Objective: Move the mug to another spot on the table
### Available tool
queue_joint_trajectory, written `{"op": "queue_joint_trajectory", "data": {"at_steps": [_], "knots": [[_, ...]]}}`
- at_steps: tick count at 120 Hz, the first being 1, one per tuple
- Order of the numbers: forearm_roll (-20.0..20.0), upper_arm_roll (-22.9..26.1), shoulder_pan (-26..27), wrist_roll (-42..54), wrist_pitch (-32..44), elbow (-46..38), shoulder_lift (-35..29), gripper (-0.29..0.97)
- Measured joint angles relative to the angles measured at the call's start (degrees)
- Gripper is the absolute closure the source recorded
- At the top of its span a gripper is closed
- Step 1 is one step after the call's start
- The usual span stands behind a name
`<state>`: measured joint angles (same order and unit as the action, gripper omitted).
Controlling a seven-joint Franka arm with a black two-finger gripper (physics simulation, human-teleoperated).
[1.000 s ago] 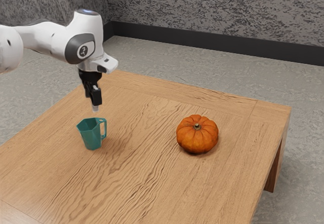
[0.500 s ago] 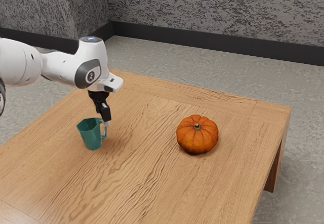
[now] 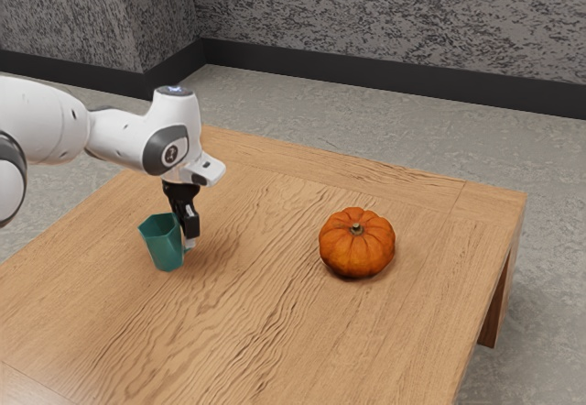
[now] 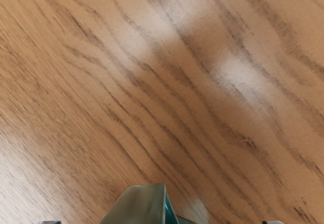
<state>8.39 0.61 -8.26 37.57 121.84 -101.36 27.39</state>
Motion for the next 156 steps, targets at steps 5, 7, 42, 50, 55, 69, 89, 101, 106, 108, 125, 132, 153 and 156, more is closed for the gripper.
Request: {"op": "queue_joint_trajectory", "data": {"at_steps": [5, 7, 42, 50, 55, 69, 89, 101, 106, 108, 125, 132, 153, 156], "knots": [[-0.10, 0.00, -0.05, 0.01, -0.02, 0.00, 0.09, 0.25], [-0.13, 0.00, -0.06, 0.01, -0.03, 0.00, 0.11, 0.28], [1.09, 0.00, 0.38, -1.51, -1.72, 0.36, -0.80, 0.53], [2.88, 0.14, 0.53, -3.05, -5.20, 2.20, -1.04, 0.52], [3.66, 0.17, 0.57, -3.99, -7.83, 3.26, -1.10, 0.53], [4.96, 0.34, 1.39, -7.11, -15.86, 6.45, -1.09, 0.60], [5.11, 0.55, 4.27, -11.80, -25.51, 10.68, -0.14, 0.70], [4.94, 0.60, 5.24, -14.10, -28.66, 13.23, 1.94, 0.71], [4.76, 0.62, 5.51, -14.98, -29.58, 14.23, 2.54, 0.72], [4.57, 0.63, 5.59, -15.32, -29.90, 14.58, 2.75, 0.73], [2.26, 0.59, 6.43, -18.00, -31.78, 19.31, 5.76, 0.74], [1.28, 0.58, 6.60, -19.00, -32.28, 21.87, 7.17, 0.74], [-0.07, 0.64, 7.25, -21.49, -33.18, 28.76, 12.19, 0.73], [-0.16, 0.65, 7.32, -21.79, -33.26, 29.26, 12.80, 0.73]]}}
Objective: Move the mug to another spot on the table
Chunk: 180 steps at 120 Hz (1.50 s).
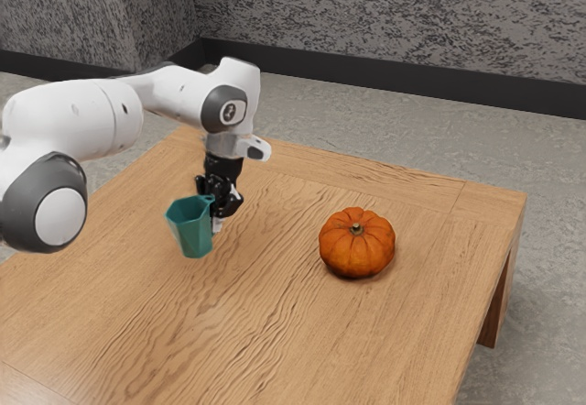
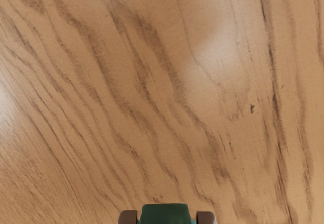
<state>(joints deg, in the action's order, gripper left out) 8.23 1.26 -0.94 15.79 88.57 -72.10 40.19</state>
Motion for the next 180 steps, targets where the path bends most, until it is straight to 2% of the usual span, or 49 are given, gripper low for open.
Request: {"op": "queue_joint_trajectory", "data": {"at_steps": [19, 41, 93, 152, 165, 180], "knots": [[-0.54, 0.19, 0.65, -1.81, -0.30, 6.49, 5.38, 0.75], [-0.79, 0.28, 1.60, -3.78, -0.42, 9.60, 9.03, 0.76], [-0.92, 0.07, 2.38, -7.20, -0.54, 10.18, 10.54, 0.73], [-1.77, -0.12, 2.45, -8.88, -0.76, 10.20, 11.00, 0.47], [-2.21, -0.07, 2.50, -8.96, -0.76, 10.20, 10.86, 0.29], [-2.46, 0.19, 2.90, -9.02, -0.77, 10.20, 10.01, 0.16]]}}
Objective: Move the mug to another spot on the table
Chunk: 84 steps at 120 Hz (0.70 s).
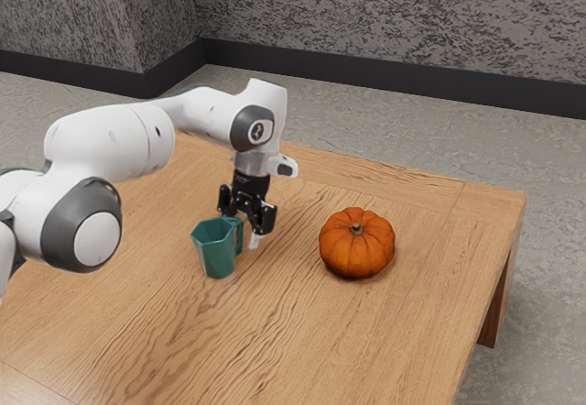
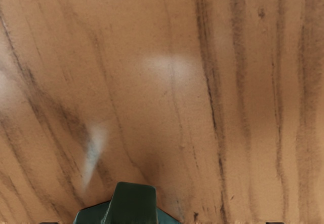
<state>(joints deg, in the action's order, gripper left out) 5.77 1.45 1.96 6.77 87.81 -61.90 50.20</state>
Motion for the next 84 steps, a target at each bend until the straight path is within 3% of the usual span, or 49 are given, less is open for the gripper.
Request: {"op": "queue_joint_trajectory", "data": {"at_steps": [15, 28, 57, 70, 84], "knots": [[-1.40, 0.70, 0.41, 0.61, 0.00, -0.01, -3.61, 0.09], [-3.07, 2.56, 0.04, 2.42, -0.03, -1.36, -12.40, 0.05], [-7.04, 2.59, -0.33, 10.00, -0.11, -23.71, -37.55, 0.02], [-7.49, 2.44, -0.48, 14.19, -0.13, -26.10, -43.59, 0.01], [-7.51, 2.26, -0.41, 17.96, -0.15, -26.53, -45.11, 0.01]]}}
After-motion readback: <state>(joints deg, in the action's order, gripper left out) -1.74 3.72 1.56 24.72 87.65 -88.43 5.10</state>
